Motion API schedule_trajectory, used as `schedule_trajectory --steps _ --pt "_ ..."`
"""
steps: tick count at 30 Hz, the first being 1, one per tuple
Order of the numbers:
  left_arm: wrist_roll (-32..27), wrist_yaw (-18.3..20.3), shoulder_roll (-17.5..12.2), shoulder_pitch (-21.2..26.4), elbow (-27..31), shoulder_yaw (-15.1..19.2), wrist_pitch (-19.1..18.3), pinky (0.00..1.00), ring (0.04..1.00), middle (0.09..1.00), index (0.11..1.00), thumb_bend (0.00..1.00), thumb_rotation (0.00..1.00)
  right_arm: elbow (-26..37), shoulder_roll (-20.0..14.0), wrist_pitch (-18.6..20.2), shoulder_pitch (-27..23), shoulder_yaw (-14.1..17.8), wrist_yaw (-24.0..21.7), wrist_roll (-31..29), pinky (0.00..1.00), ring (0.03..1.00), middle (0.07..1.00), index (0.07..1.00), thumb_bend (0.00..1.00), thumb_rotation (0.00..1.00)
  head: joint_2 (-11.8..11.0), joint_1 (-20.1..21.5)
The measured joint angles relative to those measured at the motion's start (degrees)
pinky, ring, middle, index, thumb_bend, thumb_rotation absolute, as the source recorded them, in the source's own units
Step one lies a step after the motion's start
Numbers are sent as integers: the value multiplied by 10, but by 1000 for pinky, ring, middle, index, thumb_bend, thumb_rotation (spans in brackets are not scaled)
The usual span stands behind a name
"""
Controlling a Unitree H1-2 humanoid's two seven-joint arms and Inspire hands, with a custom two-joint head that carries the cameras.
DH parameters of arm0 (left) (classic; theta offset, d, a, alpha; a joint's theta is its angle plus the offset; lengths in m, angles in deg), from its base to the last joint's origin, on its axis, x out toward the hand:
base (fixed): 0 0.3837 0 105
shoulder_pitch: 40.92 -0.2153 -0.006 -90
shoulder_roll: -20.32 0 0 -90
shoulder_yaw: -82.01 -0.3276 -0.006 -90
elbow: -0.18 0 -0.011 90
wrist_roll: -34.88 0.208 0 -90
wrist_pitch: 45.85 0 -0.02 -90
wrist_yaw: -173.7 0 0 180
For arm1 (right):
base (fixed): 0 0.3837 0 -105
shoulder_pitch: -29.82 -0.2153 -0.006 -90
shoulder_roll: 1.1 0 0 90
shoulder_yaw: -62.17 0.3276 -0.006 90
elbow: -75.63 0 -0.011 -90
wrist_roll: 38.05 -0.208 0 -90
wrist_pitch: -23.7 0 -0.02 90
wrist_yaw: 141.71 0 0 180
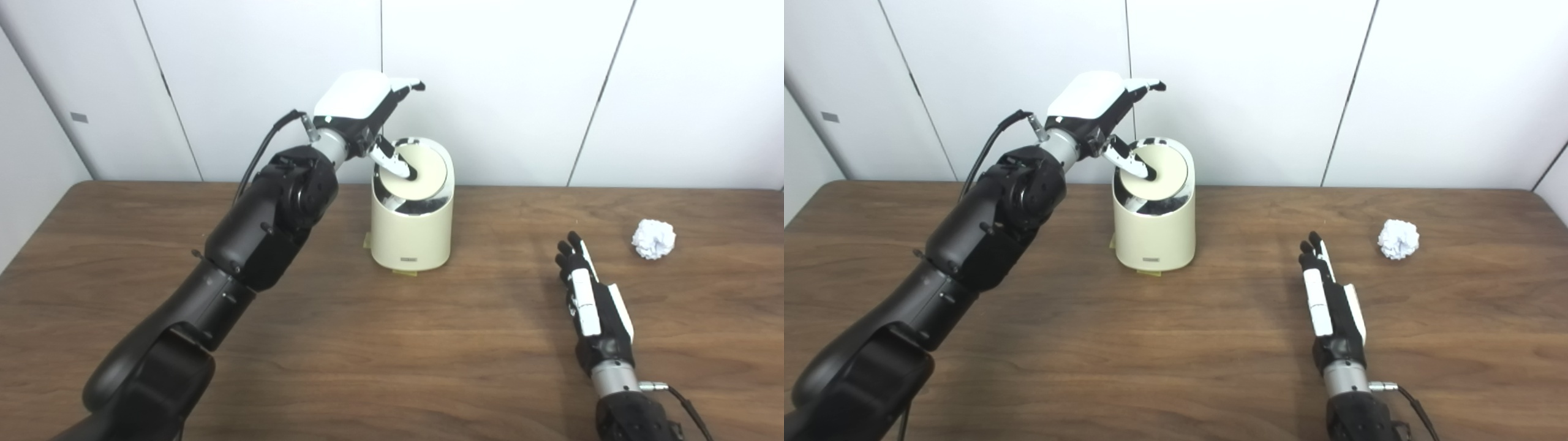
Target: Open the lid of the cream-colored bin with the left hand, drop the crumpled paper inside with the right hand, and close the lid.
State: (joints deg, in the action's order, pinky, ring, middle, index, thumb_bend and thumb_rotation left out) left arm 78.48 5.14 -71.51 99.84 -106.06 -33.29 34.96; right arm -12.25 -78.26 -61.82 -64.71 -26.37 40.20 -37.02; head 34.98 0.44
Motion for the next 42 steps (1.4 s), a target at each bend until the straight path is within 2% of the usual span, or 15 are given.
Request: schedule_trajectory --steps 3,9,14,17,21,26,29,32,34,36,39,42 --pt "2 0 3 0 -1 -3 5 835 902 920 942 920 198 0 1 0 0 0 1 0 993 959 967 1000 552 978 2 0" --pt "34 -2 -1 0 -18 -21 22 846 904 914 941 974 138 -1 11 -4 0 3 5 -7 1000 957 966 1000 615 970 4 4" --pt "66 -25 -8 0 -29 -37 46 811 887 896 922 991 88 -10 11 -18 0 6 0 -20 1000 959 962 1000 635 941 1 8" --pt "88 -42 -15 2 -32 -56 76 861 903 896 926 994 88 -11 11 -19 0 9 -2 -28 1000 956 958 1000 640 936 4 5" --pt "112 -44 -27 2 -34 -76 100 909 923 904 933 981 103 -11 10 -19 0 10 -5 -32 1000 961 961 1000 662 938 4 3" --pt "126 -45 -25 -2 -39 -89 109 929 934 910 940 996 88 -11 8 -20 0 10 -9 -34 1000 960 961 1000 651 933 5 2" --pt "126 -43 -22 -3 -37 -84 109 898 925 902 944 991 110 -11 7 -20 0 10 -11 -34 1000 962 965 1000 644 938 5 2" --pt "106 -22 -9 -15 -29 -57 91 851 909 901 943 974 110 -11 7 -20 0 9 -11 -32 1000 961 963 1000 630 940 6 0" --pt "73 4 3 -28 -10 -26 64 832 899 899 933 949 96 -9 7 -19 1 9 -11 -31 1000 963 965 1000 621 940 7 -3" --pt "18 35 22 -46 19 22 28 800 884 887 910 933 66 -7 7 -19 1 8 -11 -30 1000 959 964 1000 624 940 9 -4" --pt "-77 73 52 -66 66 105 -49 811 886 882 913 789 47 -6 5 -18 2 9 -12 -30 1000 964 969 1000 634 933 9 -4" --pt "-164 84 70 -78 114 178 -102 818 863 857 897 678 105 -5 3 -17 3 9 -13 -30 1000 967 971 1000 640 930 9 -3"
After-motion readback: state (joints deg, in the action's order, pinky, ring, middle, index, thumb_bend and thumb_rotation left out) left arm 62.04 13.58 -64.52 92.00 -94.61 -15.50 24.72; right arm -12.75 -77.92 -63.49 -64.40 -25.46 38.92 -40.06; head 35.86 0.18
